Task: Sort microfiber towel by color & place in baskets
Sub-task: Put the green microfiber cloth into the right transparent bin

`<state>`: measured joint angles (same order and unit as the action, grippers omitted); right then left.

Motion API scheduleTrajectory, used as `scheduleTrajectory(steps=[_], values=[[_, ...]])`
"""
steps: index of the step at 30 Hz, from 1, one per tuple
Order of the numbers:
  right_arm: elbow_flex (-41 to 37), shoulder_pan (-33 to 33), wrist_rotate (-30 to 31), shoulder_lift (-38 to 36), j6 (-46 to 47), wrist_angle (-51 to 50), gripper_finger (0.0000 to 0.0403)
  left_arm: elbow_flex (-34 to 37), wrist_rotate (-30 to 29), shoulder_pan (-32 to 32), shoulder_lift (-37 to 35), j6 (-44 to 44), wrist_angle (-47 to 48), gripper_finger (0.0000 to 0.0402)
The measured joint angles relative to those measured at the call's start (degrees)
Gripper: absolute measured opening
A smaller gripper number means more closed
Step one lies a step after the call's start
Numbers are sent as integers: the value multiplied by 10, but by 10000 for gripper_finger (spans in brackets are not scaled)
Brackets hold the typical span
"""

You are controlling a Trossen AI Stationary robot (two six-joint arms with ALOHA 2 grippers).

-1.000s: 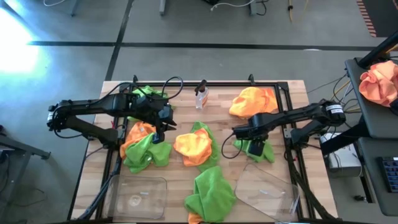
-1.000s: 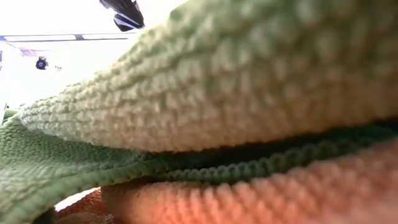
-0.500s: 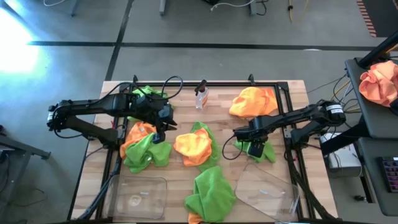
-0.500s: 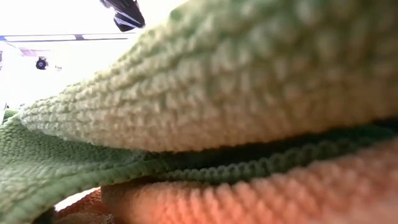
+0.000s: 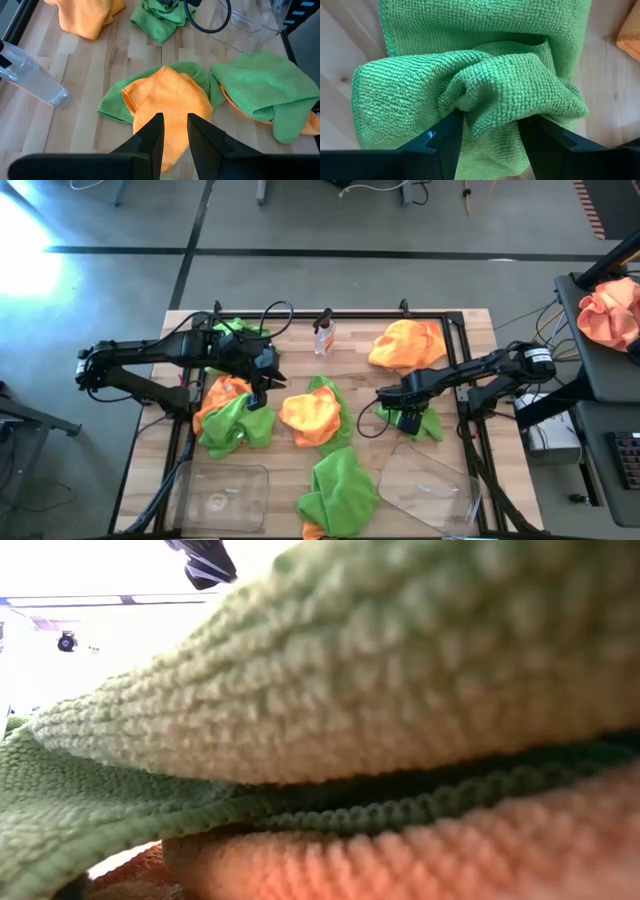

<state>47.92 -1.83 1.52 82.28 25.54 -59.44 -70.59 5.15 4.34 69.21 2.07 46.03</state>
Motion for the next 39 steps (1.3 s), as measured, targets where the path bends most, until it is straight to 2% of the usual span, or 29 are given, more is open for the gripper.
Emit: scheduleTrajectory(steps=[6,16,21,24,30,39], values=[[2,0,0,0,0,0,139,0,0,0,0,0,-2,70],[9,0,-3,0,0,-4,18,0,0,0,0,2,-3,70],[28,0,-3,0,4,-20,12,0,0,0,0,2,-3,70],[55,0,-2,0,4,-64,11,0,0,0,0,2,-3,70],[136,0,0,-1,4,-167,9,0,0,0,0,-2,-2,70],[279,0,11,-1,33,-247,9,0,0,0,0,-15,-2,70]])
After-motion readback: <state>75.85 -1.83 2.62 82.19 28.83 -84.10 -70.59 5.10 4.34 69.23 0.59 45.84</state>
